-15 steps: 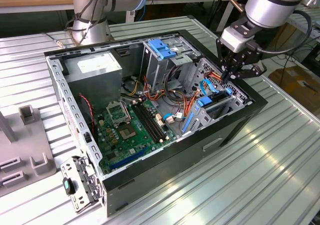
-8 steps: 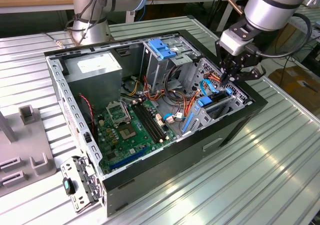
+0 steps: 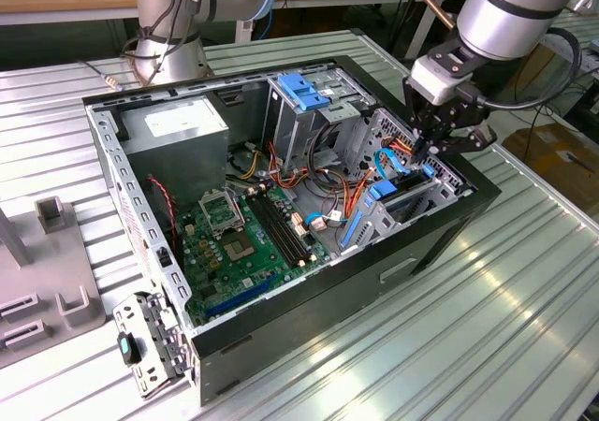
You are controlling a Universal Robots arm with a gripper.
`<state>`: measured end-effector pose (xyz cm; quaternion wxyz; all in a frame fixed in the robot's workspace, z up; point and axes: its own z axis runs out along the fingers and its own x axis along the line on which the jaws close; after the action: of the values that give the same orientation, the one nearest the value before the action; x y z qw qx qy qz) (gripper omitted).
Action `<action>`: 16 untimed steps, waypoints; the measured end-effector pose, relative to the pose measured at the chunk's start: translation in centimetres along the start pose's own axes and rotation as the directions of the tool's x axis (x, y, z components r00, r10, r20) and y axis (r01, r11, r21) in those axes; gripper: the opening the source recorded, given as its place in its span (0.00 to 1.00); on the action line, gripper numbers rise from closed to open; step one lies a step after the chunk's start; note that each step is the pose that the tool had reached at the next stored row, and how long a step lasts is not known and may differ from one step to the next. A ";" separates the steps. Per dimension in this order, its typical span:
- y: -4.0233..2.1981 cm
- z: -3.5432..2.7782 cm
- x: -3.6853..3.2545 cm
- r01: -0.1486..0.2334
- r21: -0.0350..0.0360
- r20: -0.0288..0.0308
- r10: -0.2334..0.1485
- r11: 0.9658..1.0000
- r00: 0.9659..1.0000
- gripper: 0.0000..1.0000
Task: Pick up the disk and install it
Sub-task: 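Insert the second disk wire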
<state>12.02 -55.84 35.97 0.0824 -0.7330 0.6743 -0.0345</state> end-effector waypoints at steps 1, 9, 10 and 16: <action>0.00 0.00 0.00 0.000 0.000 0.000 0.000 1.000 1.000 0.16; 0.09 0.08 0.26 -0.001 0.000 0.000 0.001 1.000 1.000 0.16; 0.15 0.11 0.29 -0.001 0.000 0.000 0.001 1.000 1.000 0.16; 0.52 0.16 0.35 -0.003 0.000 0.000 0.003 1.000 1.000 0.16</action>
<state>11.57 -56.22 35.70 0.0823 -0.7321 0.6753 -0.0346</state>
